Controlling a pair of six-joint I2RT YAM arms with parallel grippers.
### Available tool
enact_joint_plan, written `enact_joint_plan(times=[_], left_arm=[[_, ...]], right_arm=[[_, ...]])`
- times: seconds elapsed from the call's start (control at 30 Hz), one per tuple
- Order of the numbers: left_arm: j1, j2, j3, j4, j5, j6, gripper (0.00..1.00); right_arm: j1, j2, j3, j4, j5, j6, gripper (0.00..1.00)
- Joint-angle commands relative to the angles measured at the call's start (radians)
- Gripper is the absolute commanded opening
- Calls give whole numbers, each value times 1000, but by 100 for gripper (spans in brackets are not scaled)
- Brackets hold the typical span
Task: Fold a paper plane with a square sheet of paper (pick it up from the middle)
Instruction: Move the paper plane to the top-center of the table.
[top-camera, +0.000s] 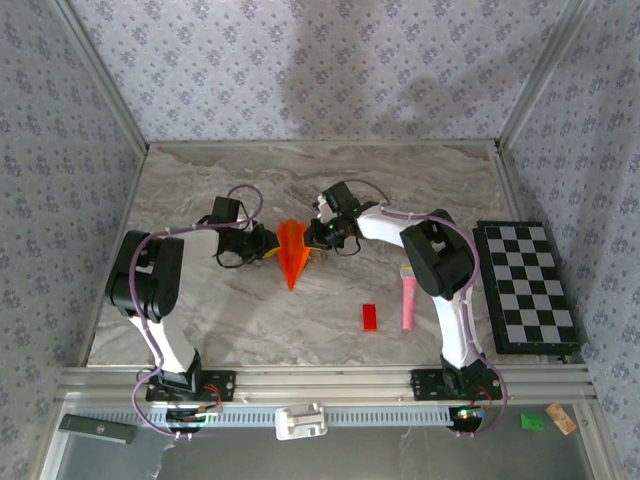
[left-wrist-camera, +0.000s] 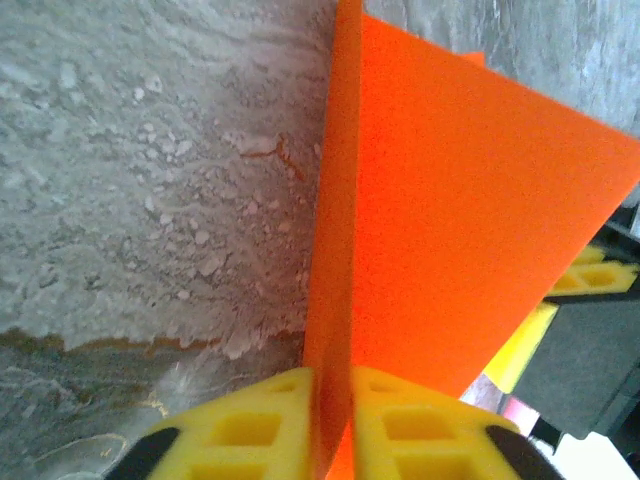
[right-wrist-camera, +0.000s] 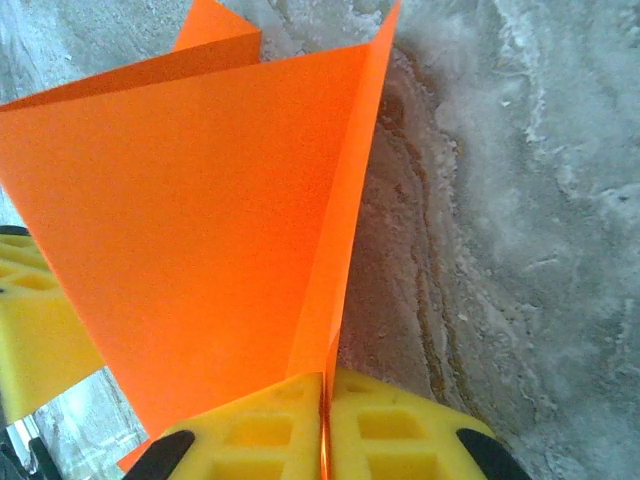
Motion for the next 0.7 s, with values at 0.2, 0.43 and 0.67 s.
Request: enact_joint_plan(times=[0.2,0.43,0.67], left_arm=[[-5,-65,-35,15,-75,-27,2],[-6,-128,-135,96,-134,-116,1],[-7,-101,-139,97,-130,-119,4]], right_arm=[[-25,-64,-57,36,20,28,10],[-26,-77,-76,65,6,50,10],[-21,-36,-77,83,-15,81,10]])
